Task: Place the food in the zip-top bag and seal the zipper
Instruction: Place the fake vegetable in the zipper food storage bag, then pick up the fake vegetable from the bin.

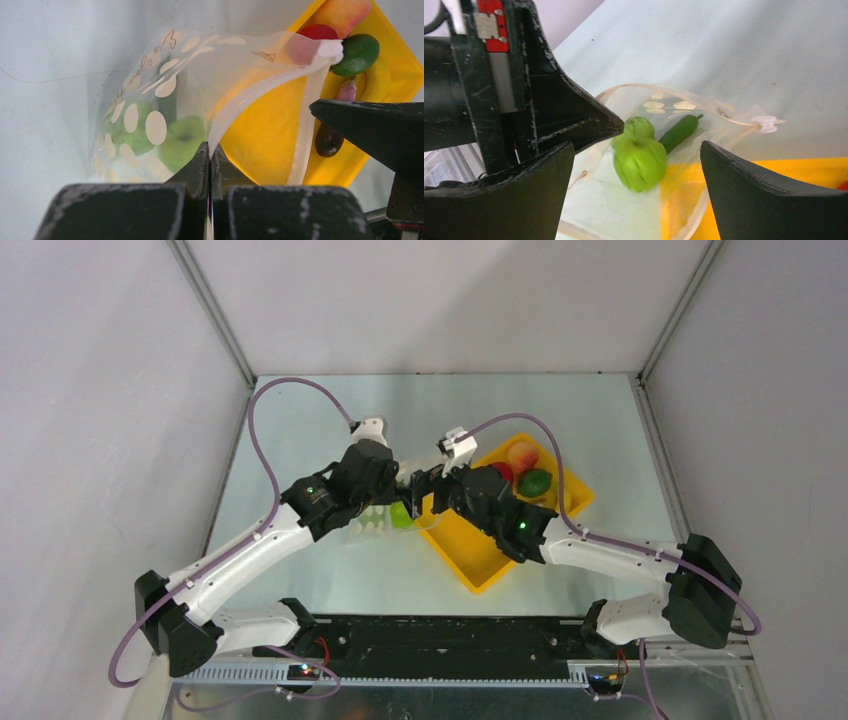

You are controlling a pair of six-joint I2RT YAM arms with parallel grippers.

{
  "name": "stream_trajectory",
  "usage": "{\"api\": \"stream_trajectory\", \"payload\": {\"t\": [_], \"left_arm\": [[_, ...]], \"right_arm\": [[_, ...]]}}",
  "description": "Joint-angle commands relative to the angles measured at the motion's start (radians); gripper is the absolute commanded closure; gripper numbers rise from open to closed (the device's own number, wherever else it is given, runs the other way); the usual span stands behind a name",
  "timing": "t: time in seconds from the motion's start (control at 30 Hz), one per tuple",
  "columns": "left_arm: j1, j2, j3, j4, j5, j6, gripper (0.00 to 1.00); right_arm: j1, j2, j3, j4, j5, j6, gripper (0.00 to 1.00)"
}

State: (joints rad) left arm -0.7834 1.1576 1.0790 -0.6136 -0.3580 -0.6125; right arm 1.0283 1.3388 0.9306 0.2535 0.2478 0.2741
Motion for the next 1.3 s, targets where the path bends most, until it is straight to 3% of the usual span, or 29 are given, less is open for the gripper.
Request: {"api": "stream_trajectory", "payload": {"t": [0.0, 0.37, 0.5, 0.73, 0.93, 1.27], "left_arm": [[-0.003, -0.028, -0.008, 0.025, -0.005, -0.006, 1.00], [-0.003, -0.027, -0.006, 0.021, -0.010, -0.006, 1.00], [-0.003, -0.037, -0.003, 0.009, -0.033, -0.004, 1.00], [-0.001, -0.037, 0.009, 0.002, -0.067, 0.004, 1.00], [-0.001, -0.022, 0.012, -0.006, -0.073, 0.000, 1.00], [0.000, -0.025, 0.009, -0.005, -0.062, 0.000, 1.00]], "right_arm": [[-0.018, -0.052, 0.045, -0.039, 0.033, 0.027, 0.01], [-0.067, -0.141, 0.022, -0.132, 0.076, 0.103, 0.01], [-0.120, -0.208, -0.017, -0.204, 0.135, 0.261, 0.01], [-0.221, -0.317, -0.108, -0.356, 0.226, 0.334, 0.01], [-0.327, -0.311, -0.154, -0.494, 0.249, 0.473, 0.00], [-0.427, -0.188, -0.194, -0.415, 0.156, 0.569, 0.00]]}}
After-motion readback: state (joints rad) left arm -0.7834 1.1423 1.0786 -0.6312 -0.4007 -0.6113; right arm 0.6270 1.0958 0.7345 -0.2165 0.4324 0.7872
